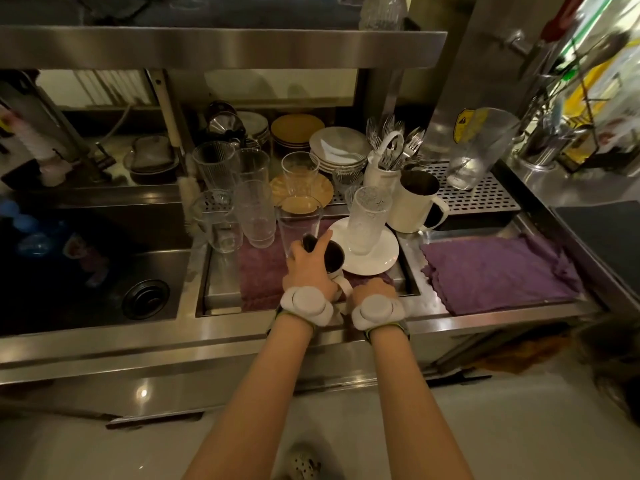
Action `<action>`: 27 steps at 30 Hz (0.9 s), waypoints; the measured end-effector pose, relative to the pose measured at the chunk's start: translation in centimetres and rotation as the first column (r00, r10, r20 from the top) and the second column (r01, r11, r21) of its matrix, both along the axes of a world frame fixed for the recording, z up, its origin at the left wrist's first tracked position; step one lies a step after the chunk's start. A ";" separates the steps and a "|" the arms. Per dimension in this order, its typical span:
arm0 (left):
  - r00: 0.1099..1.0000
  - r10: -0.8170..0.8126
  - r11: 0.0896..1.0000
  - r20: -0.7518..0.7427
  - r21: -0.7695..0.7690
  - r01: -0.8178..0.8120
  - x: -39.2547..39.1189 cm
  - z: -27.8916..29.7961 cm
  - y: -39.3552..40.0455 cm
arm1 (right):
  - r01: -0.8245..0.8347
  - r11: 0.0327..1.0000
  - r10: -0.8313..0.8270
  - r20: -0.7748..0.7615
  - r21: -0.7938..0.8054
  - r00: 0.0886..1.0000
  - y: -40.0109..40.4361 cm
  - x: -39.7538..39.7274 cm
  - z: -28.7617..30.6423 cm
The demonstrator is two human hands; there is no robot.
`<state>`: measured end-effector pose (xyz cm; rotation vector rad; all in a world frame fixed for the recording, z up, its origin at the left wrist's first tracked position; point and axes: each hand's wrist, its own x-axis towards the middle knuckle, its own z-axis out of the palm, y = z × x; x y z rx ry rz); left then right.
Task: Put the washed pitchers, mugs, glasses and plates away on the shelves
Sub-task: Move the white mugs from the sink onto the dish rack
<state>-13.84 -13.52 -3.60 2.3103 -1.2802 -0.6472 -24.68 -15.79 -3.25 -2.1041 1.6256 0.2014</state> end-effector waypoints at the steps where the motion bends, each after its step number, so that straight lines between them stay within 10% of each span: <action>1: 1.000 -0.014 1.000 0.004 0.021 0.014 0.0 0.3 -0.1 | 0.013 1.000 -0.013 0.014 -0.005 1.000 0.0 0.1 -0.1; 12: 0.998 -0.035 0.997 0.053 0.071 0.031 0.0 1.7 0.5 | -0.071 0.997 0.072 -0.079 0.018 0.994 0.1 0.2 0.1; 27: 0.987 0.158 0.928 -0.024 -0.337 -0.157 -0.7 0.4 5.2 | -0.061 0.995 0.063 -0.021 0.081 0.998 1.1 1.7 2.1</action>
